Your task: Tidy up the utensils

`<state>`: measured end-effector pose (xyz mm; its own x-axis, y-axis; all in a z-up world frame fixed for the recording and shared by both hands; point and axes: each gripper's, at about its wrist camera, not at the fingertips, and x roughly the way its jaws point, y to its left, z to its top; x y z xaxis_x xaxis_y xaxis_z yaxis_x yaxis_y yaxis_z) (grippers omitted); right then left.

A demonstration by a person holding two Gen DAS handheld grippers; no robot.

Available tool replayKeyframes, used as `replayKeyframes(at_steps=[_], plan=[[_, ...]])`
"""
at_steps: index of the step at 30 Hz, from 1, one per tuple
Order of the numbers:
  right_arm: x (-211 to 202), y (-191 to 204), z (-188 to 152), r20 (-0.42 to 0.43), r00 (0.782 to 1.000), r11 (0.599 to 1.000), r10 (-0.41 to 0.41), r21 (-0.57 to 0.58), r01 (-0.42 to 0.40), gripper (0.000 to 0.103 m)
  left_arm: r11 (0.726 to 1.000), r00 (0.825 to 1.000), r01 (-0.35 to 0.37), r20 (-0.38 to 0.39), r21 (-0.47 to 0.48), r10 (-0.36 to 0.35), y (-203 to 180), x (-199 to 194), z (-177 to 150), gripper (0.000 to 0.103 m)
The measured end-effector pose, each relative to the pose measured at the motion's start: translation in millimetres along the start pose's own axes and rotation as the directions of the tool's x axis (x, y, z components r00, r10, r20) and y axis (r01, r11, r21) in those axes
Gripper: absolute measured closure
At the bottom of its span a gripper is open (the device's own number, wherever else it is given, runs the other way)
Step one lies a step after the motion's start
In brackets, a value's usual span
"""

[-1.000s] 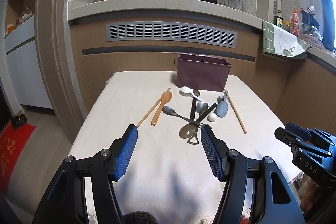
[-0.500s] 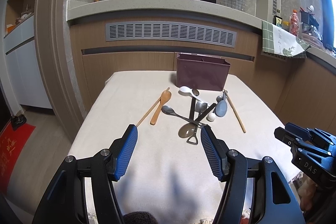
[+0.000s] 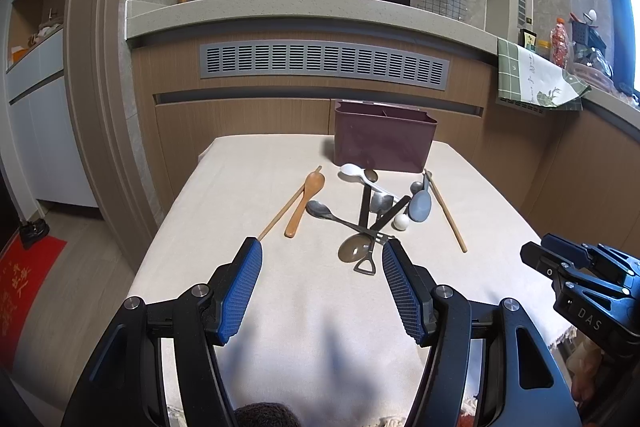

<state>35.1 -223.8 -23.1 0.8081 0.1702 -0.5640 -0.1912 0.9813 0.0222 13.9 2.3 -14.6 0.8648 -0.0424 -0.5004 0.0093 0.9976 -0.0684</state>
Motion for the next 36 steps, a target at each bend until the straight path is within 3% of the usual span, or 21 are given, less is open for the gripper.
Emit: replayKeyframes(at_steps=[7,16,21,25,31,36], plan=[[5.4,-1.5,0.9,-0.014,1.0,1.0,0.019,0.004,-0.019,0.07,1.0,0.999,0.018,-0.034,-0.014,-0.019,3.3,9.4,0.2,0.04],[32.1,-17.1,30.9,-0.018,0.999,0.997,-0.04,-0.063,0.038,0.07,0.999,0.997,0.033,-0.067,-0.038,-0.036,25.0,54.1,28.2,0.04],[80.8,-34.3,54.8,-0.097,0.995,0.999,-0.018,-0.049,0.013,0.07,0.999,0.998,0.023,-0.058,-0.048,-0.026,41.1,85.8,49.8,0.04],[141.5,-42.7,70.3,-0.204,0.978,0.998,-0.031,-0.067,0.017,0.07,0.998,0.997,0.023,-0.07,-0.067,-0.027,59.0,115.5,68.5,0.04],[215.8,-51.3,88.2,-0.3,0.953,0.999,0.035,0.029,-0.028,0.08,0.998,0.997,-0.006,-0.076,-0.058,0.002,78.7,158.3,84.2,0.039],[257.2,-59.1,94.6,-0.364,0.931,0.997,0.023,0.077,0.006,0.088,0.997,0.987,0.041,-0.153,-0.06,-0.05,85.9,189.3,78.9,0.04]])
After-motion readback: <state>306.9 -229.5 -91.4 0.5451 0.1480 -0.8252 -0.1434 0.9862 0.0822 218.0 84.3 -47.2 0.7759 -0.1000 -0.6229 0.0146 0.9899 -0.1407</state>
